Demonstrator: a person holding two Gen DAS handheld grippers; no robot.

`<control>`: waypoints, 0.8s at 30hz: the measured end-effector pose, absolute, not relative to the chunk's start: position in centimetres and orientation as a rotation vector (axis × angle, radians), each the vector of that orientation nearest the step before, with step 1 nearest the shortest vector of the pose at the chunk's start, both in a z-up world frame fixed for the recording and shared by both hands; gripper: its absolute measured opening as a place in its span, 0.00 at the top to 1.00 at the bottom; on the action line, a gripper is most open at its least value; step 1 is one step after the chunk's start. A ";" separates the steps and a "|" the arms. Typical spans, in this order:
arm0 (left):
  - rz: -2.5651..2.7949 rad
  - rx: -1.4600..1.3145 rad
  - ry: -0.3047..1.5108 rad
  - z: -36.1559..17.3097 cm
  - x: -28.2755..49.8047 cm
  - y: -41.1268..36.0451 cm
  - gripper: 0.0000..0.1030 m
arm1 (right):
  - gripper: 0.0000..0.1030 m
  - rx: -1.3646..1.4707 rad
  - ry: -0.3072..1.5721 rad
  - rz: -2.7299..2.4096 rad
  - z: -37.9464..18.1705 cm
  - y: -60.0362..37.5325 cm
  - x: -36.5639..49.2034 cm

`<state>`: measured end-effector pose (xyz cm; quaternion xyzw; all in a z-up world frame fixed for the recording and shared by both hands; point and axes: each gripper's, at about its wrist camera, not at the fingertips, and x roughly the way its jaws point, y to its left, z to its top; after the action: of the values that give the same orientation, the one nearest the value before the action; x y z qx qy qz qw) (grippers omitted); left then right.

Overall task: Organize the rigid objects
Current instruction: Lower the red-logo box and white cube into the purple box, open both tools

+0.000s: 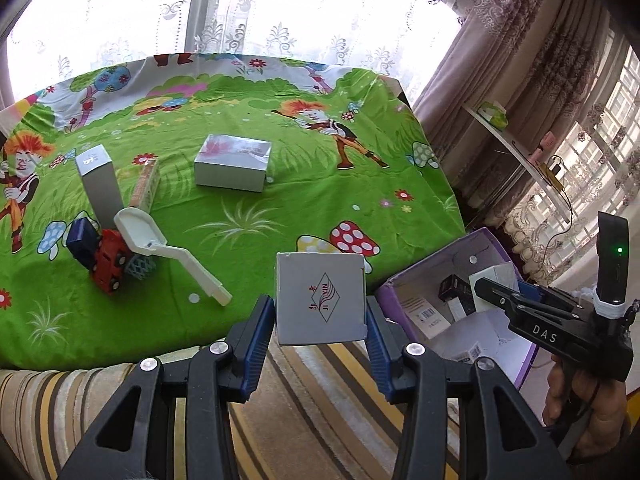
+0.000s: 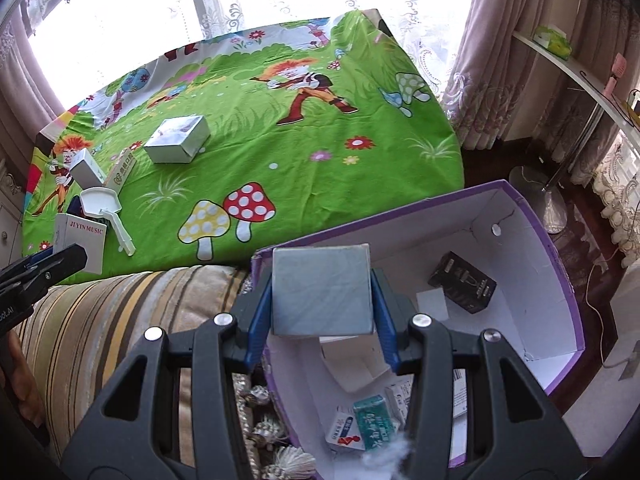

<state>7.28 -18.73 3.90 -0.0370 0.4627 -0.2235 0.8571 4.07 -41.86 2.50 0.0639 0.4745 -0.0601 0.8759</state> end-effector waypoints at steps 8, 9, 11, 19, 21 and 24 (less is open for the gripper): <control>-0.586 -0.017 0.996 4.0 5.7 -23.9 0.56 | 0.51 0.117 0.990 -0.204 2.4 -44.5 2.4; -0.600 -0.009 0.999 4.0 5.5 -24.5 0.56 | 0.51 0.117 0.989 -0.213 2.4 -44.8 2.3; -0.627 0.008 1.004 4.0 5.1 -25.7 0.56 | 0.51 0.119 0.986 -0.228 2.4 -45.4 1.9; -0.712 0.046 1.019 3.9 3.9 -29.3 0.56 | 0.46 0.137 0.991 -0.309 2.5 -47.9 0.6; -0.730 0.050 1.024 3.8 3.8 -30.0 0.56 | 0.31 0.131 0.989 -0.338 2.7 -48.3 0.3; -0.757 0.046 1.036 3.7 3.8 -30.7 0.55 | 0.19 0.143 0.970 -0.384 3.4 -48.9 -0.2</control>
<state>3.75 -30.73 3.68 0.0213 0.4833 -0.3531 0.8008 -0.15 -48.92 3.44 0.0681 0.4627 -0.1831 0.8647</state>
